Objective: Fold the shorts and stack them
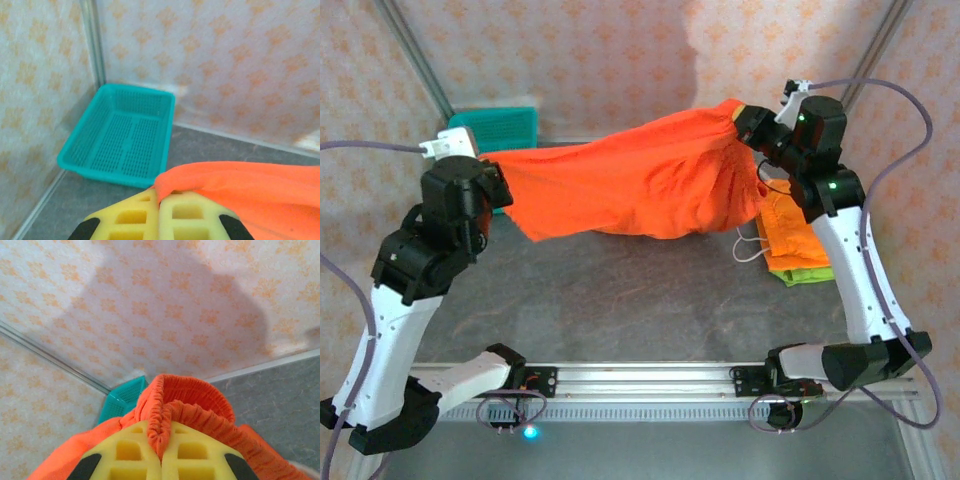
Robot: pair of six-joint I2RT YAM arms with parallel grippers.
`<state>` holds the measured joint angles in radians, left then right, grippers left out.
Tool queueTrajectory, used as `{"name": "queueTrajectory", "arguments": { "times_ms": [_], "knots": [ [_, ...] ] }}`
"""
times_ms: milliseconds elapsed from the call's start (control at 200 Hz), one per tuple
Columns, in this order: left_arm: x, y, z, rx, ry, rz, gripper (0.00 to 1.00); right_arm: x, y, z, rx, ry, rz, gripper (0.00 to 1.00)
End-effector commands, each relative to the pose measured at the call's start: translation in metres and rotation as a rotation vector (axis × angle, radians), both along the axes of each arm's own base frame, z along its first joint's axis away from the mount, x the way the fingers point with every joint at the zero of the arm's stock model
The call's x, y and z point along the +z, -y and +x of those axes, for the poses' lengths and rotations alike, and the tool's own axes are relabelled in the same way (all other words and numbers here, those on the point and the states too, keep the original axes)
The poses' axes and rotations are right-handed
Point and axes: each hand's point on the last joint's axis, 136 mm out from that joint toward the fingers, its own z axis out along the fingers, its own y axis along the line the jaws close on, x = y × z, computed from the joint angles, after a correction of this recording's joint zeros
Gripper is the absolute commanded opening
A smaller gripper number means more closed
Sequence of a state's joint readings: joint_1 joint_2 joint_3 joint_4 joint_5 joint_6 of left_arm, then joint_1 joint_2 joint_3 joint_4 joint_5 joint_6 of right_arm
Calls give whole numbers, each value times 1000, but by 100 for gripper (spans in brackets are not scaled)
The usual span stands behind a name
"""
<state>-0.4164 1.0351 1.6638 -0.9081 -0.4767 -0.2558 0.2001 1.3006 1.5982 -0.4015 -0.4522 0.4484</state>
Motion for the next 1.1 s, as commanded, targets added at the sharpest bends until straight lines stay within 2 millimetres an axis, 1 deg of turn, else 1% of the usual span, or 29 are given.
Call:
{"name": "queueTrajectory", "arguments": {
  "times_ms": [0, 65, 130, 205, 300, 365, 425, 460, 505, 565, 616, 636, 701, 716, 726, 736, 741, 751, 776, 781, 796, 851, 906, 961, 1001, 1046, 1091],
  "knots": [
    [20, 7, -5, -88, 29, 34, 0, 19, 5, -21, -2, 38, 6, 0],
    [20, 15, -4, -137, 36, 24, 0, 11, 3, -28, 16, 15, 15, 0],
    [10, 21, -1, -161, 16, 22, 0, -7, 4, -32, 9, -38, 18, 0],
    [-11, 25, 7, -160, -29, 31, 0, -38, 4, -31, 1, -122, 22, 0],
    [-45, 31, 24, -149, -104, 43, 0, -79, 8, -26, -35, -230, 16, 0],
    [-68, 33, 38, -120, -167, 52, 0, -105, 8, -18, -57, -290, 26, 0],
    [-87, 38, 54, -114, -225, 51, 0, -123, 5, -9, -66, -341, 51, 0],
    [-95, 42, 64, -118, -251, 43, 0, -130, 2, -2, -59, -363, 71, 0],
    [-102, 46, 78, -123, -275, 26, 0, -133, -6, 8, -45, -375, 91, 0],
    [-106, 48, 98, -122, -292, -2, 0, -134, -14, 23, -38, -381, 100, 0],
    [-105, 48, 115, -118, -300, -19, 0, -128, -20, 38, -30, -372, 101, 0],
    [-101, 48, 123, -115, -295, -24, 0, -127, -22, 45, -33, -373, 100, 0],
    [-88, 42, 147, -92, -282, -35, 0, -112, -29, 67, -27, -348, 109, 0],
    [-84, 41, 153, -87, -279, -38, 0, -111, -31, 73, -27, -349, 111, 0],
    [-85, 40, 156, -85, -287, -35, 0, -108, -32, 77, -26, -343, 112, 0],
    [-78, 38, 159, -79, -275, -39, 0, -106, -32, 80, -26, -339, 113, 0],
    [-79, 38, 161, -77, -280, -38, 0, -102, -33, 81, -25, -331, 115, 0],
    [-73, 37, 164, -75, -271, -42, 0, -101, -34, 85, -23, -330, 116, 0],
    [-62, 34, 171, -67, -257, -47, 0, -91, -36, 93, -19, -313, 121, 0],
    [-64, 34, 173, -66, -265, -46, 0, -89, -36, 95, -19, -309, 122, 0],
    [-53, 32, 175, -63, -246, -51, 0, -84, -38, 99, -16, -301, 124, 0],
    [-25, 30, 185, -58, -203, -61, 0, -62, -40, 111, -6, -265, 119, 0],
    [8, 30, 184, -70, -135, -71, 0, -30, -44, 115, 17, -196, 116, 0],
    [42, 30, 175, -86, -50, -86, 0, 3, -45, 113, 42, -112, 106, 0],
    [69, 28, 162, -93, 29, -100, 0, 26, -44, 108, 50, -47, 93, 0],
    [92, 25, 146, -98, 96, -115, 0, 46, -40, 99, 57, 15, 76, 0],
    [107, 23, 131, -109, 146, -131, 0, 61, -35, 88, 61, 68, 63, 0]
  ]
}}
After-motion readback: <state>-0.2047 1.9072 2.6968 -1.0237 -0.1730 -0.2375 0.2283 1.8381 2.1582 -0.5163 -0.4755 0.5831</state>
